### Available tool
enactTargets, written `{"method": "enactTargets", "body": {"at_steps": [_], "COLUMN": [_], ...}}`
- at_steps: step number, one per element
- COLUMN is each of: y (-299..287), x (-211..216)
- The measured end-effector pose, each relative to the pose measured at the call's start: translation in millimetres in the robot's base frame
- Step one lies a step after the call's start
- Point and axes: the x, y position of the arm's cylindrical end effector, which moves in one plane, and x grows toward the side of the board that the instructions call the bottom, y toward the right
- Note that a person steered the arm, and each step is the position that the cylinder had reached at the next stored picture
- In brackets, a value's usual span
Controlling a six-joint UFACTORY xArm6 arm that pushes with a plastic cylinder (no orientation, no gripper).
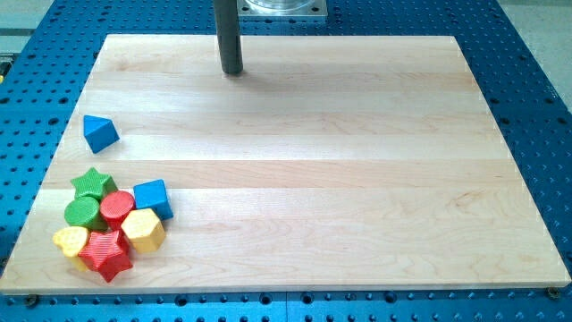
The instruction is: Move the triangle into the green star
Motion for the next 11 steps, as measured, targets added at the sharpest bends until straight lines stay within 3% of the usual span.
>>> {"method": "enactTargets", "body": {"at_steps": [2, 3, 6, 9, 11], "y": [-180, -203, -156, -188, -181], "x": [1, 76, 123, 134, 172]}}
